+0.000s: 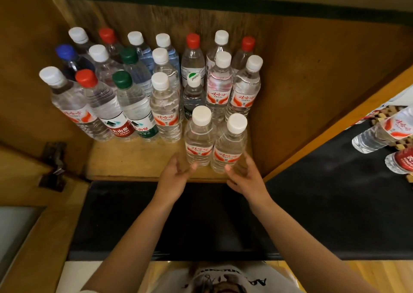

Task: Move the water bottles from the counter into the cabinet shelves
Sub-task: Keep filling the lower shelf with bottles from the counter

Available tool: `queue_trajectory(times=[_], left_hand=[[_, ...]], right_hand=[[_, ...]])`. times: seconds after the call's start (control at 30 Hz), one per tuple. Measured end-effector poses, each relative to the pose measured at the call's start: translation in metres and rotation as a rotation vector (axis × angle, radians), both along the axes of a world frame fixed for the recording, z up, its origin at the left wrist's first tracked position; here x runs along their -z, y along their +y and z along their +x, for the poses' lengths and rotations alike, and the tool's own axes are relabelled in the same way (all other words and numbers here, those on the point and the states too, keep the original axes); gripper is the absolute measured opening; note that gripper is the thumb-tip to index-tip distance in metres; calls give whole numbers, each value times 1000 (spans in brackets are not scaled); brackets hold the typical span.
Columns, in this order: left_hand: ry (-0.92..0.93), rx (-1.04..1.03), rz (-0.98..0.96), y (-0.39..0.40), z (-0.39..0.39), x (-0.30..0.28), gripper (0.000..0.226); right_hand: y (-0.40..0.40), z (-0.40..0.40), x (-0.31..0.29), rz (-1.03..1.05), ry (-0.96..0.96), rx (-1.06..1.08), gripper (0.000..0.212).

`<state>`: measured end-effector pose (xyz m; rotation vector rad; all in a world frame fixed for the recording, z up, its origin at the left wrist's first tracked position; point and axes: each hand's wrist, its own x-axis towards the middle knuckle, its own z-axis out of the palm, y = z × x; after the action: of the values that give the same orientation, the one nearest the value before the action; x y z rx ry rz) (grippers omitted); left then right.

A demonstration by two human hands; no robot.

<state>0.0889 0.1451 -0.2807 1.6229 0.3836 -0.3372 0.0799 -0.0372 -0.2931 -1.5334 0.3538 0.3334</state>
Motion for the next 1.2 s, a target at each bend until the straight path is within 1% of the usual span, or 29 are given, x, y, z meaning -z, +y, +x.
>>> queue_trajectory(times=[0.03,0.07,0.1,0.17,0.2,0.3,0.4,0.6,0.77,0.8,0.87,0.93,1.03,1.2], left_hand=[[157,-92,-158,0,-3,2,62],[269,-170,-340,-1,-5,3,53],[329,-219,-495,-4,-5,2,40],[350,-259,-669,-10,-3,0,23],[340,-273,-725,-13,-2,1,22],[320,-330,-836,-24,6,0,27],[325,-401,-870,-30,15,0,29],[320,-423,-847,-36,31,-3,28],[311,-451,-827,-32,54,-7,26],[311,-460,-823,-31,59,-8,27],[309,-472,-818,-28,69,-9,30],[302,-472,-811,-26,77,-11,38],[297,-469,-827,-26,85,-14,46],[310,-433,-798,-29,87,-14,49]], right_hand=[[3,-3,1,48,10,14,76],[5,-4,2,65,-11,17,74],[8,-5,2,52,-49,10,71],[13,-3,1,14,-118,11,66],[15,-3,2,2,-129,21,67],[18,0,6,-44,-131,53,70],[20,3,7,-86,-115,77,78],[25,26,5,-108,-82,76,86],[33,51,5,-50,-81,87,83],[35,56,5,-40,-81,92,80],[38,67,6,-33,-88,104,67],[40,76,7,-29,-86,113,58],[42,86,7,-25,-76,137,63],[40,98,7,-24,-56,162,67]])
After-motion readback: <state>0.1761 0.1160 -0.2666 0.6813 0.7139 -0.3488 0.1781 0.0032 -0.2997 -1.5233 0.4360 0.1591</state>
